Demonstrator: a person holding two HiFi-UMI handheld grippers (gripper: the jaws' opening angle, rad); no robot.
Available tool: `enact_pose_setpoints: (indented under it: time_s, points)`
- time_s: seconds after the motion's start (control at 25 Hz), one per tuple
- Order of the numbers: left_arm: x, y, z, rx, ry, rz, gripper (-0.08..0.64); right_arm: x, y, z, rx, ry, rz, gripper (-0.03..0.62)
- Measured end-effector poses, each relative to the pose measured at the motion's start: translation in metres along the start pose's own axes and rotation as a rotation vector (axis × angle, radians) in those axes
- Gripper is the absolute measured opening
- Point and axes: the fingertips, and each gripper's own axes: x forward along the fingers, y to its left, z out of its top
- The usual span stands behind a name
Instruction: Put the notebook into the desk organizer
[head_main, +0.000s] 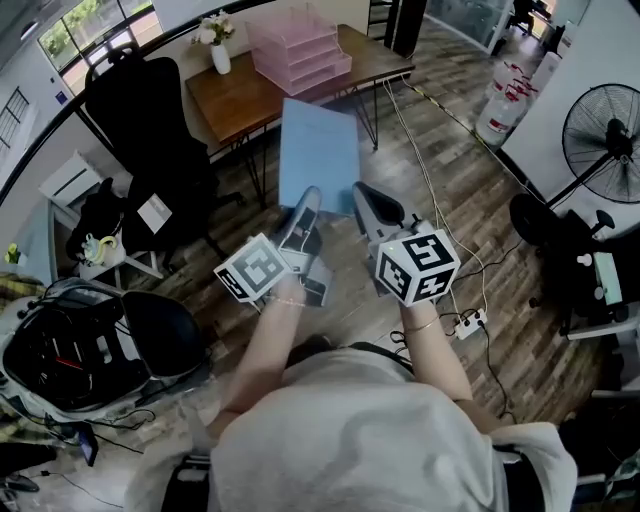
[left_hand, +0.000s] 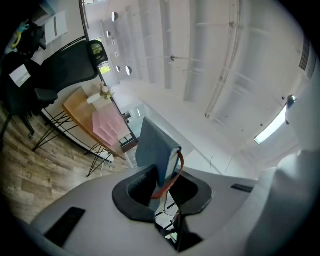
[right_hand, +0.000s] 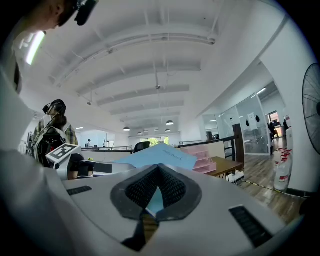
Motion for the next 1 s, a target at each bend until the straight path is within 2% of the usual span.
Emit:
enact_pose_setpoints:
  time_s: [0.16,0.52,0.76,1.0]
  points:
    - [0.005,0.000,0.000,0.006,0.025,-0.013,0.074,0.004,0.001,-0.003,0.017,0.011,0.013,0.009]
    - [0.010,0.012,0.006,0.011,0.069,-0.048,0.074,0.012,-0.010,-0.009,0.031,-0.001,-0.077,0.009]
    - [0.019,0.030,0.013,-0.010,0.091,-0.067,0.072,0.022,-0.012,-0.031,0.068,0.016,-0.149,0.009]
    - [0.042,0.054,0.020,-0.011,0.124,-0.059,0.072,0.049,-0.030,-0.035,0.061,0.040,-0.171,0.009]
